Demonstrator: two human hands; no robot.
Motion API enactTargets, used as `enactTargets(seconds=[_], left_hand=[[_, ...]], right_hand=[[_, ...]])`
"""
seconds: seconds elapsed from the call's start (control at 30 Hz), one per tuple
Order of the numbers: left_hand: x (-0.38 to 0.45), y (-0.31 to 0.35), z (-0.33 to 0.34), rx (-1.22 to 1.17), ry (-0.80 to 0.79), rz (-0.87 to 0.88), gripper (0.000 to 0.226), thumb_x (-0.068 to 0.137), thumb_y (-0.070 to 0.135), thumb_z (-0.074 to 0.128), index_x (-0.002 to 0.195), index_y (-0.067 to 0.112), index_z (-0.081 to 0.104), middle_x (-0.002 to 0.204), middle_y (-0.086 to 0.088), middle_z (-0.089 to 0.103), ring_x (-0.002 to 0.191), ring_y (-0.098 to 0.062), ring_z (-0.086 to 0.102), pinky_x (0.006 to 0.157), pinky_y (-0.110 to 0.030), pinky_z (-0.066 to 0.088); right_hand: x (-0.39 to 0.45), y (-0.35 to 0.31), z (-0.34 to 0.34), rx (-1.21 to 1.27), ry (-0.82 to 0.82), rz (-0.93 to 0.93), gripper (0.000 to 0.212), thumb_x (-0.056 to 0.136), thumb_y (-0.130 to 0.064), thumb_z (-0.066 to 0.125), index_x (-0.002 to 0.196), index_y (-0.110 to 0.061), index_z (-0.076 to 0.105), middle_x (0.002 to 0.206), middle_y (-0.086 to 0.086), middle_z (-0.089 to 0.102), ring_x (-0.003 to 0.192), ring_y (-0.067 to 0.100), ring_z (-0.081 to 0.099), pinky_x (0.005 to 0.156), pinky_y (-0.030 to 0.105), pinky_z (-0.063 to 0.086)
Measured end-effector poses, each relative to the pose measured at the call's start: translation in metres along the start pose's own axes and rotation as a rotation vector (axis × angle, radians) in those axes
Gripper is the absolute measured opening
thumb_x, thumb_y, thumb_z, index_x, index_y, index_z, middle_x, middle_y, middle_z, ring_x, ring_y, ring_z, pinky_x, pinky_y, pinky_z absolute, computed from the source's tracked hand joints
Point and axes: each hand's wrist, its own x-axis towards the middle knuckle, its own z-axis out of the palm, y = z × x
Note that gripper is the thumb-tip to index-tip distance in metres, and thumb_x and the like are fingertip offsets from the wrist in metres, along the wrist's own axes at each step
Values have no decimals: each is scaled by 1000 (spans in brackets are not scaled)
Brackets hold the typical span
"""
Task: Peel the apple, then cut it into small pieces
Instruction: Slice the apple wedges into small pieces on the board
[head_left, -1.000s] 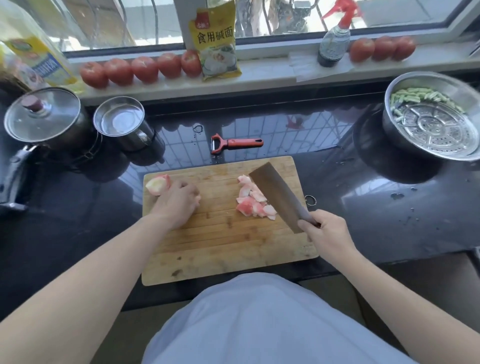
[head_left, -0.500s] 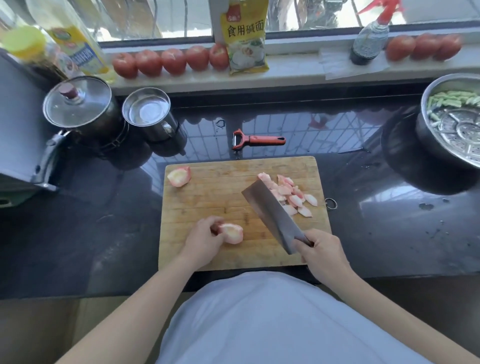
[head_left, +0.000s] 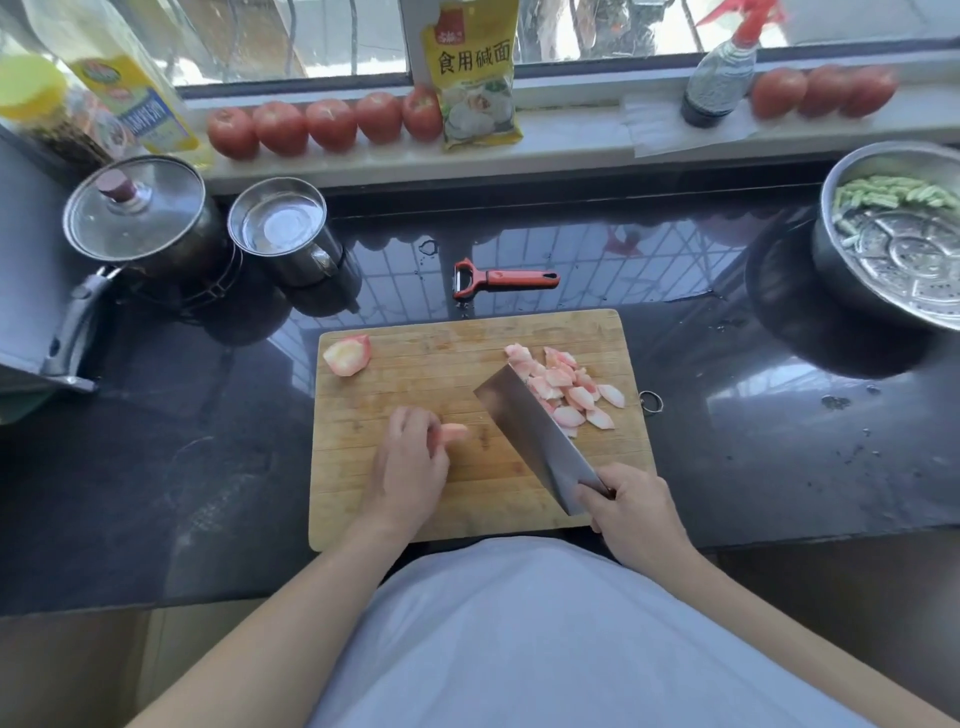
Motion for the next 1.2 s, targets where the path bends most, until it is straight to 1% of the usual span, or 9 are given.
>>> enactTargets(seconds=[0.13, 0.23, 0.4, 0.57, 0.73, 0.83, 1.0, 1.1, 1.2], left_hand=[[-15, -23, 6, 221, -35, 201, 17, 92, 7, 70, 87, 14, 55, 101, 3, 49, 87, -16, 44, 67, -38, 51], [-19, -26, 8, 126, -42, 149, 22, 89, 12, 75, 87, 18, 54, 100, 7, 49, 89, -13, 44, 71, -31, 47], [-7, -22, 6, -19, -70, 63, 21, 95, 26, 72, 115, 23, 66, 112, 13, 54, 105, -11, 51, 87, -30, 46], [-19, -10, 14, 27, -149, 61, 20, 92, 22, 75, 108, 21, 64, 108, 12, 49, 101, -12, 49, 83, -29, 47], [-21, -6, 15, -48, -150, -85, 19, 95, 32, 70, 107, 25, 58, 105, 7, 50, 95, -16, 52, 81, -36, 50], [-20, -1, 12, -68, -167, -147, 18, 95, 33, 68, 108, 25, 57, 105, 6, 50, 94, -16, 54, 81, -38, 50], [-25, 5, 15, 10, -157, -134, 17, 100, 39, 59, 101, 23, 53, 105, 6, 48, 92, -20, 55, 78, -43, 52], [-24, 11, 17, 71, -126, -81, 21, 103, 40, 54, 94, 22, 52, 103, 5, 49, 85, -22, 56, 73, -41, 49], [-25, 14, 19, 49, -82, -106, 19, 103, 35, 57, 90, 22, 52, 99, 7, 49, 81, -20, 54, 67, -35, 40]], right_hand=[[-1, 0, 2, -41, -21, -7, 27, 86, -24, 62, 60, -17, 56, 65, -2, 60, 72, 26, 60, 71, 46, 52], [0, -2, 2, -52, -45, -16, 27, 89, -22, 62, 63, -15, 58, 68, -1, 61, 73, 25, 60, 71, 45, 50], [-1, -7, 5, -98, -65, -71, 31, 93, -20, 59, 64, -11, 56, 69, 4, 62, 72, 26, 61, 68, 44, 50], [2, -11, 5, -146, -50, -145, 33, 96, -22, 55, 68, -6, 52, 67, 6, 61, 69, 26, 60, 64, 43, 47], [3, -9, 8, -201, -73, -183, 34, 96, -21, 56, 65, -9, 52, 66, 3, 60, 66, 22, 58, 59, 37, 41], [4, -6, 8, -228, -99, -223, 33, 97, -20, 56, 68, -6, 54, 67, 5, 61, 67, 24, 60, 59, 38, 42], [7, -3, 16, -267, -65, -374, 44, 96, -17, 55, 60, -22, 31, 57, -2, 47, 62, 30, 53, 55, 38, 33], [7, 2, 20, -317, -39, -486, 38, 93, -13, 58, 66, -23, 33, 59, -3, 45, 56, 32, 51, 49, 39, 38], [3, 4, 23, -342, -22, -546, 43, 86, -8, 65, 65, -23, 31, 55, -8, 35, 45, 23, 38, 40, 27, 21]])
